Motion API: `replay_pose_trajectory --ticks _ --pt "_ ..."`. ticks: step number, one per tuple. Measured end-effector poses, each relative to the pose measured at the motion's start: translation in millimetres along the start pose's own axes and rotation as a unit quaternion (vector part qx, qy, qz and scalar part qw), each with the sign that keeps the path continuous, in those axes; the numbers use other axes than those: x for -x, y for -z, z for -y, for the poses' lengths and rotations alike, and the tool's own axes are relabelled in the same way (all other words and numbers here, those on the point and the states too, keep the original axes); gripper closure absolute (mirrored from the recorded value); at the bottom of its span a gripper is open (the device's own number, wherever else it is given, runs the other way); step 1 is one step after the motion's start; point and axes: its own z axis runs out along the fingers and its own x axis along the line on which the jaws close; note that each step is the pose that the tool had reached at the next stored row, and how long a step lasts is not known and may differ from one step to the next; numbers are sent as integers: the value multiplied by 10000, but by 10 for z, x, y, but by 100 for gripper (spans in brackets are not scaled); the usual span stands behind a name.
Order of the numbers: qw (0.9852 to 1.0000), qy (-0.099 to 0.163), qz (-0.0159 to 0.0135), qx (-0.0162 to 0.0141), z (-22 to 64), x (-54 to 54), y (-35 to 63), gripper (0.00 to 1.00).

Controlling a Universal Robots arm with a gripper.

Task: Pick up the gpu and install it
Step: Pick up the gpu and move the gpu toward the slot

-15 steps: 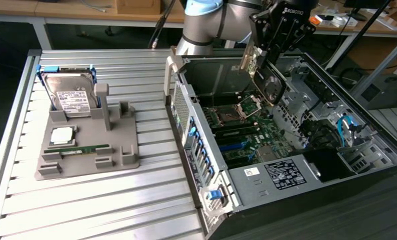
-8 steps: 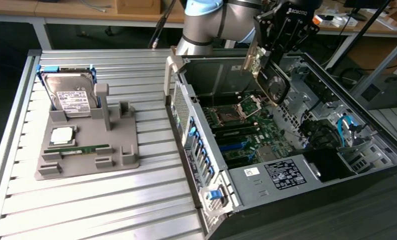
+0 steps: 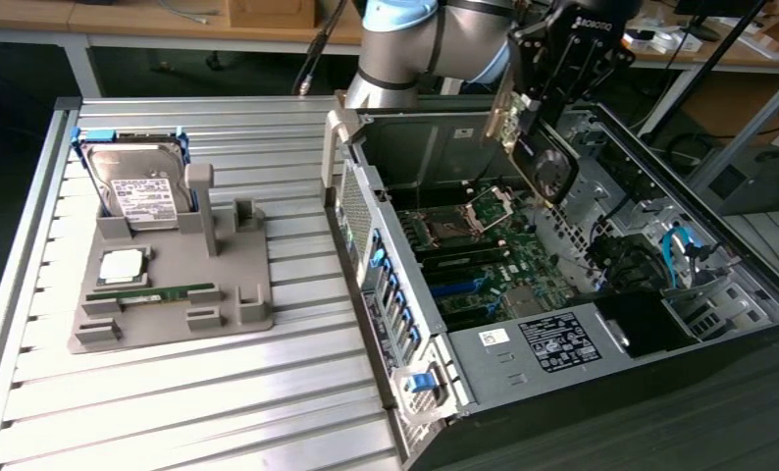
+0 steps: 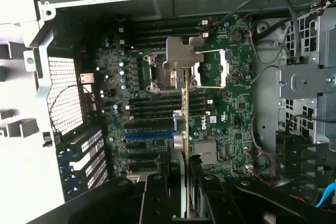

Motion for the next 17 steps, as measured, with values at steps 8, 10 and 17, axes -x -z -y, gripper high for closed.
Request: replay_pose_trajectory --ticks 8,10,17 --pt "10000 -1 2 -23 -8 102 3 73" --pt "10000 -1 2 -29 -10 126 3 73" --pt "10000 -2 4 -49 -16 205 5 73"
